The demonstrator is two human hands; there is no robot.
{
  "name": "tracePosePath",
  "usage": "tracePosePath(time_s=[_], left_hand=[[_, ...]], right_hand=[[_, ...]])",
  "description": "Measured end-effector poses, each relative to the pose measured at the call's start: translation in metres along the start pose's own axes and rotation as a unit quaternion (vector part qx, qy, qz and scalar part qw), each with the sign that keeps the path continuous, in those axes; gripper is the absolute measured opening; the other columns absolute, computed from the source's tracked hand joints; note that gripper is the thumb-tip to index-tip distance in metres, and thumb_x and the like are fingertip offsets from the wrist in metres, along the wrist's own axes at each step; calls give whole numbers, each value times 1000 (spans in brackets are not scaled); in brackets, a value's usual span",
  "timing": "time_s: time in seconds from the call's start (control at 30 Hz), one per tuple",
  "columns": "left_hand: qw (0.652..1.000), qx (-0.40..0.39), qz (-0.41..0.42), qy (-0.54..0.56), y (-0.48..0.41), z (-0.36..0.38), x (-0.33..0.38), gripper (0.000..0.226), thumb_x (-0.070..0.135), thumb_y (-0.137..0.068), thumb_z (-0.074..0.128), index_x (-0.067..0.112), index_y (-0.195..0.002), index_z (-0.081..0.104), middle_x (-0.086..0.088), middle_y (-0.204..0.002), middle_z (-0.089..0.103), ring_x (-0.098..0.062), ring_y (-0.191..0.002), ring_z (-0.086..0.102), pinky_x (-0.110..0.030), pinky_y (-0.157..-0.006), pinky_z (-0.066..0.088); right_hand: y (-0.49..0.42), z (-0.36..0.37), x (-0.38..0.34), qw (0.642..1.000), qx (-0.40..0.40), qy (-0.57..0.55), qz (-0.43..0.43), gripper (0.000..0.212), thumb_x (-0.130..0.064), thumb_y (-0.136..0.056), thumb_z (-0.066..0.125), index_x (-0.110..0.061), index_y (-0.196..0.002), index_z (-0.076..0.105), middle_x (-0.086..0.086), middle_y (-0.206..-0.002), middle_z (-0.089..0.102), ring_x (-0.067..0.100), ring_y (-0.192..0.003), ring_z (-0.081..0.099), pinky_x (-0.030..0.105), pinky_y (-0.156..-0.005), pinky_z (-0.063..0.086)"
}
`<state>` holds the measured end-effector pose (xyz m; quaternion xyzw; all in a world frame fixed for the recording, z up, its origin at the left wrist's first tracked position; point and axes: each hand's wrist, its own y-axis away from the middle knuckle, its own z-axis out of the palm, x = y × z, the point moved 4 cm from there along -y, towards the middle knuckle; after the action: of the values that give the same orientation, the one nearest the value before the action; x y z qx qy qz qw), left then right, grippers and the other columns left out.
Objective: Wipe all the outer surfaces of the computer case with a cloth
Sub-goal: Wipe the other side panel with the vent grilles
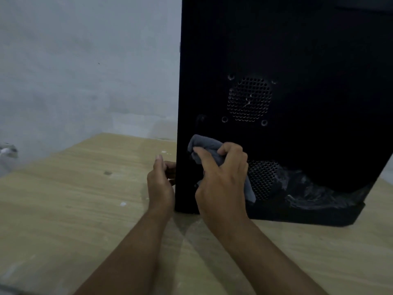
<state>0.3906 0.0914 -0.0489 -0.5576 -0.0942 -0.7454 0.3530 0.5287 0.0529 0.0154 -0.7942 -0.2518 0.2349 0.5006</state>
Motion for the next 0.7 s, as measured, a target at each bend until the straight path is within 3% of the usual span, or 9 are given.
tracePosePath(time_s=[0.13, 0.33, 0.6, 0.7], left_hand=[[1000, 6, -6, 18, 1, 1, 2, 59, 42, -108, 31, 20, -60, 55, 6, -59, 63, -18, -65, 60, -35, -70, 45], [1000, 1, 5, 0, 1, 0, 1, 55, 41, -109, 31, 17, -67, 58, 4, -65, 64, -18, -68, 62, -38, -72, 47], [999, 6, 33, 2, -1, 0, -2, 49, 55, -90, 42, 18, -63, 58, 6, -57, 62, -12, -58, 59, -34, -66, 44], [999, 2, 38, 2, -3, -1, -3, 50, 56, -90, 44, 17, -63, 61, 4, -60, 64, -15, -61, 62, -35, -67, 46]], right_hand=[[-14, -3, -7, 998, 7, -32, 49, 50, -7, -87, 40, -12, -133, 58, 5, -115, 30, 24, -99, 34, 31, -81, 29], [9, -1, -1, 1000, -21, 6, -1, 62, 0, -72, 57, -10, -133, 58, 9, -113, 33, 25, -95, 33, 34, -77, 30], [-40, -15, -12, 998, 24, -20, 52, 52, -2, -83, 51, -10, -134, 57, 16, -114, 43, 27, -99, 38, 25, -81, 17], [-29, -11, -16, 998, 16, -2, 56, 56, 0, -83, 51, -11, -137, 54, 14, -114, 39, 27, -98, 38, 27, -79, 18]])
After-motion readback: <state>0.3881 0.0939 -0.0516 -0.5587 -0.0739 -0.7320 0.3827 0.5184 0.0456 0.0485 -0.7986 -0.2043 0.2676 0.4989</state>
